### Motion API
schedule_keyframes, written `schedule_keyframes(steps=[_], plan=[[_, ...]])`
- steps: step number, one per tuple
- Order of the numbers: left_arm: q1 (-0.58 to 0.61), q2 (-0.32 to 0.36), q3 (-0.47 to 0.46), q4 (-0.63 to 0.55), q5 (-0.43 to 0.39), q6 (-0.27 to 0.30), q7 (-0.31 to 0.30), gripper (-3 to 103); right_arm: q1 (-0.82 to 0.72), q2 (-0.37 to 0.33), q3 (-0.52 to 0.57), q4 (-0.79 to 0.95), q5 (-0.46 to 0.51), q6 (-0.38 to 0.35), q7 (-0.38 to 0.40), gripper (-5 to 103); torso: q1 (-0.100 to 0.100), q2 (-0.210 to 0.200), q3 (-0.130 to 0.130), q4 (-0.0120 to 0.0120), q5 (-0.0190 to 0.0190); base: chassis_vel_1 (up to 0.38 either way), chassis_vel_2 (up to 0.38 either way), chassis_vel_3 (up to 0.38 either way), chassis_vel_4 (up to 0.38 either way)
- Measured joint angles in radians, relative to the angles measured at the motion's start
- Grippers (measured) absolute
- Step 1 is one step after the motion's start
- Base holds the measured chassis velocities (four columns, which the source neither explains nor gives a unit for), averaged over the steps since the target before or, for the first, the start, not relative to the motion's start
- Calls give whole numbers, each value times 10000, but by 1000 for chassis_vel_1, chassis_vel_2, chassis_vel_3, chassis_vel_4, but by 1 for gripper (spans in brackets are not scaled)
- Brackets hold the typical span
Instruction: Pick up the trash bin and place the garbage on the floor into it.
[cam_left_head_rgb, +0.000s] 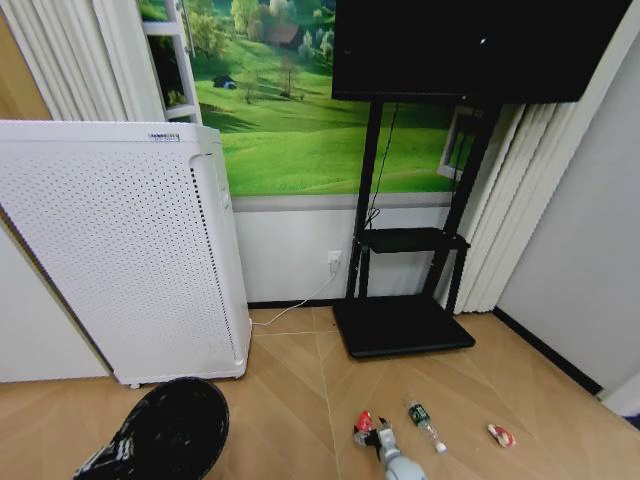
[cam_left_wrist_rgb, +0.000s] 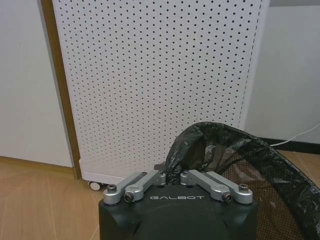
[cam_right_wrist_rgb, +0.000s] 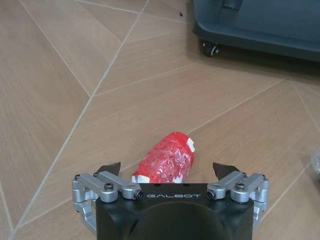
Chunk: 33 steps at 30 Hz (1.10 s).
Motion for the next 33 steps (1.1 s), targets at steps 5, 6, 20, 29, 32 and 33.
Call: schedule_keyframes(steps=[5,6,20,29,32,33], plan=[[29,49,53,-112,-50,19,-60,7,259,231,-76,-481,110,50,309,96,0,1,0,0,1,0,0,0,0],[29,49,53,-112,-50,19,-60,7,259,231,-76,-481,110,50,309,96,0,1,0,0,1,0,0,0,0],[-187,34,311,-142,-198,98,-418,7,167,182,-169,-575,286,21,449,48,0,0,-1,-1,-1,0,0,0,0],[-216,4,270,-118,-256,79,-426,7,-109,107,37,-131,319,18,414,35,0,0,0,0,2,0,0,0,0],[-269,56,265,-53,-343,78,-426,7,-259,94,339,191,346,18,471,35,0,0,0,0,3,0,0,0,0],[-319,99,265,-35,-382,80,-426,7,-368,121,688,428,475,9,573,35,0,0,-1,-1,-1,0,0,0,0]])
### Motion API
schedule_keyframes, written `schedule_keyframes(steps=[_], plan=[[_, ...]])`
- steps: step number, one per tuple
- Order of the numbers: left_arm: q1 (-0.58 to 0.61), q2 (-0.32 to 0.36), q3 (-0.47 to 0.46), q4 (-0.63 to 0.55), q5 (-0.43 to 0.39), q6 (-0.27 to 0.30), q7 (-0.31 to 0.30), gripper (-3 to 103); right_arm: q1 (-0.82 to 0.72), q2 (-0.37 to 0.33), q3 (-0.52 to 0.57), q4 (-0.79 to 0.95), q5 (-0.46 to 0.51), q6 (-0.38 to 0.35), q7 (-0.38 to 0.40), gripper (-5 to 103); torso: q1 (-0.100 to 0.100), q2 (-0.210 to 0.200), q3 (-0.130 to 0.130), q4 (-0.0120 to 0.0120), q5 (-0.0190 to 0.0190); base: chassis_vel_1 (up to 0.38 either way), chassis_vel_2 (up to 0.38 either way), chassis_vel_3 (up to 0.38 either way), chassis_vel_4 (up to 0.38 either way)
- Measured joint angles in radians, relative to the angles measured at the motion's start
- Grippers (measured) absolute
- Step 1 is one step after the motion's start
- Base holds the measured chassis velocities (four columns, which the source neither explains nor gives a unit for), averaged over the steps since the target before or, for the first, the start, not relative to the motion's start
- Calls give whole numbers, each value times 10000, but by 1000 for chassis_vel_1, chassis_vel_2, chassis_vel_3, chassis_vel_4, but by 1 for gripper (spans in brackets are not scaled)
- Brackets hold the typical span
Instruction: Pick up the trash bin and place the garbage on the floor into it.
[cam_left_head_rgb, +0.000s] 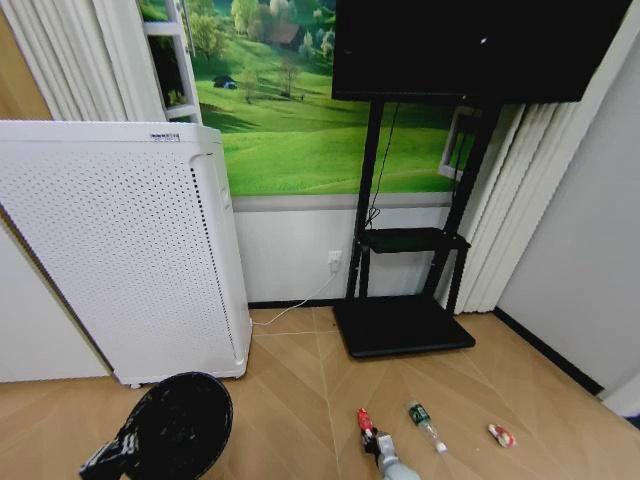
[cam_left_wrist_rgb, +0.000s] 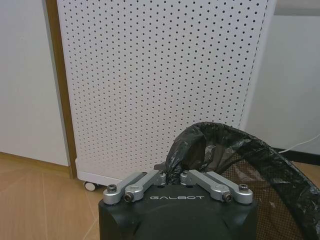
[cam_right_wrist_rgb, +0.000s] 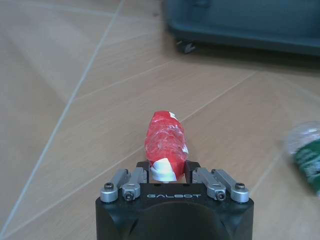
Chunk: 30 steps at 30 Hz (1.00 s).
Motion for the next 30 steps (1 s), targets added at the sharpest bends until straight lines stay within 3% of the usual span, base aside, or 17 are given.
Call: schedule_keyframes(steps=[6,9,12,14,17,19,25,30], plan=[[-176,240,96,42,-545,145,-131,7,-472,-168,890,1070,548,17,-2,35,0,0,0,1,5,0,0,0,0],[-594,720,645,185,-1279,275,-714,7,-1074,-449,1601,2648,1977,131,-70,35,0,0,0,1,0,0,0,0,0],[-798,889,929,183,-1751,464,-938,7,-1393,-566,1849,3379,2577,91,-93,35,0,0,1,-1,2,0,0,0,0],[-1274,1261,1452,409,-2369,683,-1171,7,-1975,-854,2211,4903,3316,76,-242,35,0,0,0,-3,6,0,0,0,0],[-1535,1519,1671,724,-2444,691,-1115,7,-2225,-1011,2349,5703,3627,76,-410,35,0,-1,0,-2,2,0,0,0,0],[-2221,2127,2229,1470,-2619,665,-899,7,-2733,-1326,2609,7322,4347,18,-792,35,1,0,1,5,2,0,0,0,0],[-2823,2476,2724,1957,-2763,601,-637,7,-3030,-1515,2659,8040,4646,-95,-859,33,0,1,0,3,1,0,0,0,0],[-4147,2897,3913,2839,-2941,433,-274,7,-3530,-1738,2625,9039,4718,-212,-1007,33,0,0,1,-2,-1,0,0,0,0]])
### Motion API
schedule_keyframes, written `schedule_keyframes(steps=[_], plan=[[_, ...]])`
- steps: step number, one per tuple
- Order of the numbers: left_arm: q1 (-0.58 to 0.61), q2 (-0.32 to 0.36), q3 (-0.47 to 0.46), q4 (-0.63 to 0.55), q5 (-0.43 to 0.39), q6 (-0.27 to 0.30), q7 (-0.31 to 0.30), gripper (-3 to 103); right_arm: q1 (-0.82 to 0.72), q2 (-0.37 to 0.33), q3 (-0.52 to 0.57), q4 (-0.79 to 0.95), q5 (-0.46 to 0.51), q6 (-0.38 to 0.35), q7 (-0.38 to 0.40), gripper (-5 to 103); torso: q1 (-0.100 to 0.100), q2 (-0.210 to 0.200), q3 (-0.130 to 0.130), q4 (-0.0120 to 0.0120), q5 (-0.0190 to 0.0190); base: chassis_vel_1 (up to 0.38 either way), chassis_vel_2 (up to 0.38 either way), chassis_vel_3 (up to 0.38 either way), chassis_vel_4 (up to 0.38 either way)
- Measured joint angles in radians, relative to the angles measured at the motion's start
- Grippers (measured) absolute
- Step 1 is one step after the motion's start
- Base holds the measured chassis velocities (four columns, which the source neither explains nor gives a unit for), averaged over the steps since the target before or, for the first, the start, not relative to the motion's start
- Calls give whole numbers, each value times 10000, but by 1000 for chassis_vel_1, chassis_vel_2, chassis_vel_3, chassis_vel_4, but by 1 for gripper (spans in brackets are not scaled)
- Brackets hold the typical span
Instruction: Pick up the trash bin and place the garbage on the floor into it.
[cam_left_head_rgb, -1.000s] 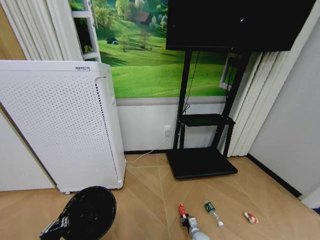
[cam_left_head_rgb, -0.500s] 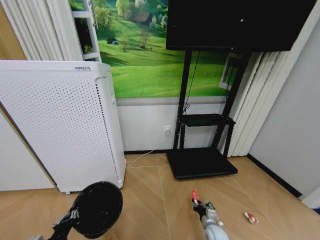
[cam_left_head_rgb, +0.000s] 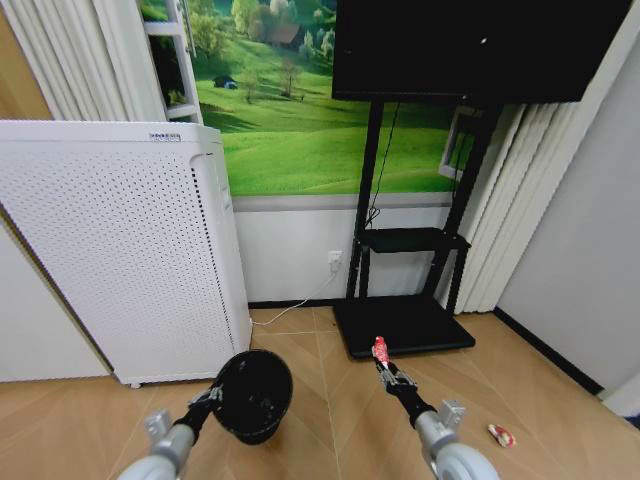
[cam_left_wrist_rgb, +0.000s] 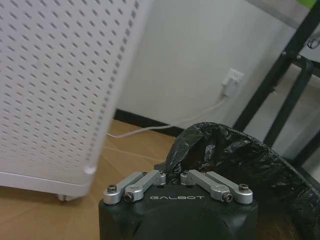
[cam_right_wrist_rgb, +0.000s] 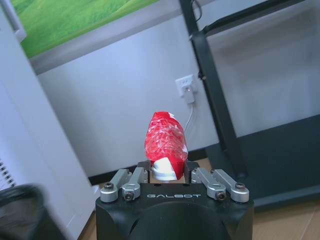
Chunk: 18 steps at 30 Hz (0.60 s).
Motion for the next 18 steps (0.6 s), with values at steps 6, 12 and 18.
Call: schedule_keyframes(steps=[6,12,18], plan=[[-2313,331,2380,1647,-380,-179,333,7,-796,146,-439,905,-538,-23,-172,33,1,-1,0,-1,2,0,0,0,0],[-3381,28,4129,2904,-196,-332,828,7,-821,-502,-1430,1195,-1251,304,-745,33,1,-1,1,15,5,0,0,0,0],[-4793,-575,5884,3865,-358,-586,1356,7,-1551,-481,-1291,1339,-1672,813,-1574,33,1,-1,0,0,4,0,0,0,0]])
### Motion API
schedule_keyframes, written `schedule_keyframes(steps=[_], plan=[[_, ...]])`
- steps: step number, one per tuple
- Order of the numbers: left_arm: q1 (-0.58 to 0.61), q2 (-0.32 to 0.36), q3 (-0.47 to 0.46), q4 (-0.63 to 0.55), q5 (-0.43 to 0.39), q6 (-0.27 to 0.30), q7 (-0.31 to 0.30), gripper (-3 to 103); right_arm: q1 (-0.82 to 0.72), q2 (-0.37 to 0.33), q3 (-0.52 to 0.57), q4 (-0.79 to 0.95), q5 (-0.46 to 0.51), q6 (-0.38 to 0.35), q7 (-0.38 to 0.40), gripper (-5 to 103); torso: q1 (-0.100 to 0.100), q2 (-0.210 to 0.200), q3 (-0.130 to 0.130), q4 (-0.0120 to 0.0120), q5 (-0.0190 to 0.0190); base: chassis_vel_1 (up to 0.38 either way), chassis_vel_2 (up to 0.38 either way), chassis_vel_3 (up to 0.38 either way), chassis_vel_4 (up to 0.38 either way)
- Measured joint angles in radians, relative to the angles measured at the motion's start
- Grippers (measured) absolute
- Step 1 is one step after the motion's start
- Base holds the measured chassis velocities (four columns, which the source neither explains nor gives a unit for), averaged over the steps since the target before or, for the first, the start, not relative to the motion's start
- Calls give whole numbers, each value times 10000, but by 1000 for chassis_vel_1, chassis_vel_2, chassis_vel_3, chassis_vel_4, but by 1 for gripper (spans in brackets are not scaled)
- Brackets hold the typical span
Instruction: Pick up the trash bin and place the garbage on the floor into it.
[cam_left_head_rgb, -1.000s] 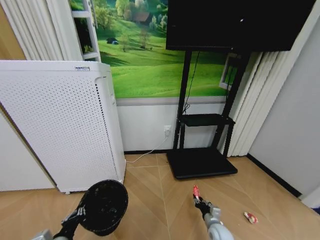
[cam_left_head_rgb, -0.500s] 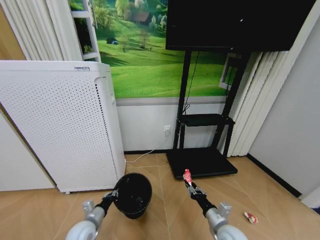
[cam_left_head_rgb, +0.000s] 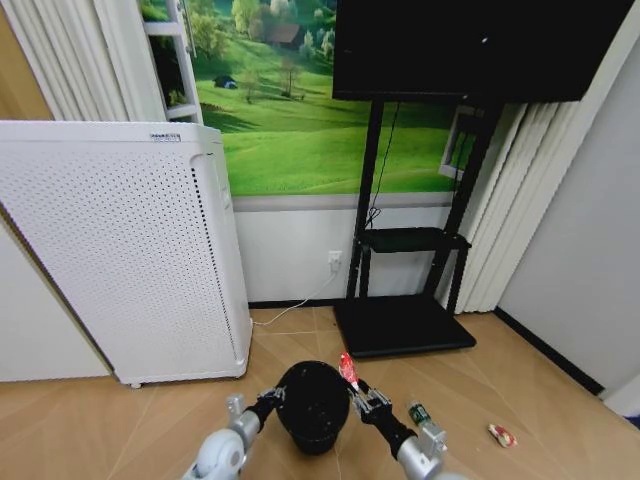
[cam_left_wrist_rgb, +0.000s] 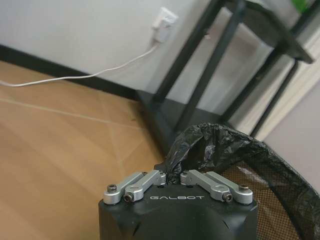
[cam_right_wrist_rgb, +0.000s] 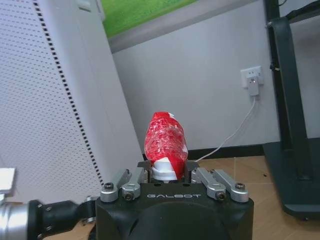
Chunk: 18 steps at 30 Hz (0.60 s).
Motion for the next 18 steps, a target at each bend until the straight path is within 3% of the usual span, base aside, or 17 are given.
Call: schedule_keyframes(steps=[3,10,11,13,18], plan=[[-144,-37,266,-51,-18,-22,188,7,-276,93,-92,-219,-863,664,-631,33,-1,0,0,2,0,0,0,0,0],[192,40,199,-254,163,-106,596,7,-563,459,-508,-642,-1973,1227,-803,30,-1,0,-1,4,-2,0,0,0,0],[285,58,153,-318,199,-125,670,7,-615,486,-586,-697,-2097,1284,-752,41,-1,0,-1,4,-2,0,0,0,0],[382,67,99,-397,237,-131,715,7,-643,494,-618,-718,-2160,1296,-703,41,-1,0,-1,3,-1,0,0,0,0],[920,48,-185,-802,394,-143,736,7,-635,509,-648,-719,-2247,1298,-545,62,-1,0,-1,2,-4,0,0,0,0]])
